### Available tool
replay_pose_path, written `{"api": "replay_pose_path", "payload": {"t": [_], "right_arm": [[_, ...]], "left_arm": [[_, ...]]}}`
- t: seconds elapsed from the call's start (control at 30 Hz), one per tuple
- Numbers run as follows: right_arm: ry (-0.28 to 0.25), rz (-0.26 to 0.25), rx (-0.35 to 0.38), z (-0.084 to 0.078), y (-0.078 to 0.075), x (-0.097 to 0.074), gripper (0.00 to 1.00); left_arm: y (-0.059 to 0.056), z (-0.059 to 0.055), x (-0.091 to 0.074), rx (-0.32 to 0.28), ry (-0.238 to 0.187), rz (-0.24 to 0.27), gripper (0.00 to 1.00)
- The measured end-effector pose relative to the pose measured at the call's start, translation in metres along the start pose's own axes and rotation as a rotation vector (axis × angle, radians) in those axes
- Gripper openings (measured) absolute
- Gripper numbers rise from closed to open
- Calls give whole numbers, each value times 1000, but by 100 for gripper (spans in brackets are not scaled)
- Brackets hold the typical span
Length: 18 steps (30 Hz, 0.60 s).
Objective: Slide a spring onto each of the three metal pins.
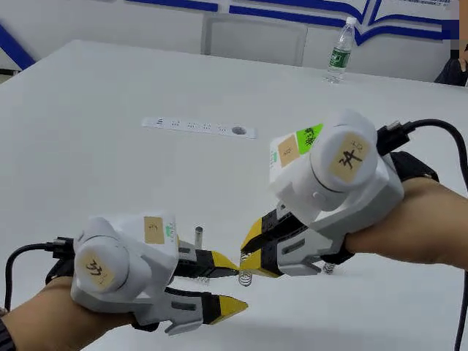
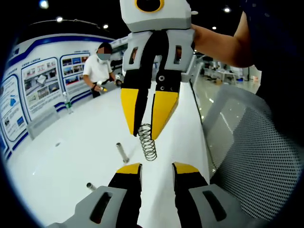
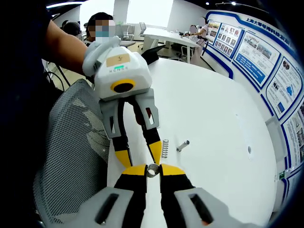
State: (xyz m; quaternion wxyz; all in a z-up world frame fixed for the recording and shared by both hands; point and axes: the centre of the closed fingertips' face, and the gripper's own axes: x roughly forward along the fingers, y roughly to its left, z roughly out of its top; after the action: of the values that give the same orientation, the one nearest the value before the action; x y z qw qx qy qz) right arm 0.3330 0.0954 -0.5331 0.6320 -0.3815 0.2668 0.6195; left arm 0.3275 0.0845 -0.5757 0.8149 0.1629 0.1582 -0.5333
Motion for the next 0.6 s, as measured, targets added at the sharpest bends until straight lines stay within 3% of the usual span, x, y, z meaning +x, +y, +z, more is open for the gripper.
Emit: {"api": "replay_pose_path", "payload": {"t": [0.33, 0.6], "right_arm": [[14, -70, 56, -17, -29, -14, 11], [15, -139, 114, -31, -59, -28, 11]], "left_arm": [[21, -19, -28, -111, -6, 94, 37], [33, -27, -47, -156, -8, 165, 44]]}}
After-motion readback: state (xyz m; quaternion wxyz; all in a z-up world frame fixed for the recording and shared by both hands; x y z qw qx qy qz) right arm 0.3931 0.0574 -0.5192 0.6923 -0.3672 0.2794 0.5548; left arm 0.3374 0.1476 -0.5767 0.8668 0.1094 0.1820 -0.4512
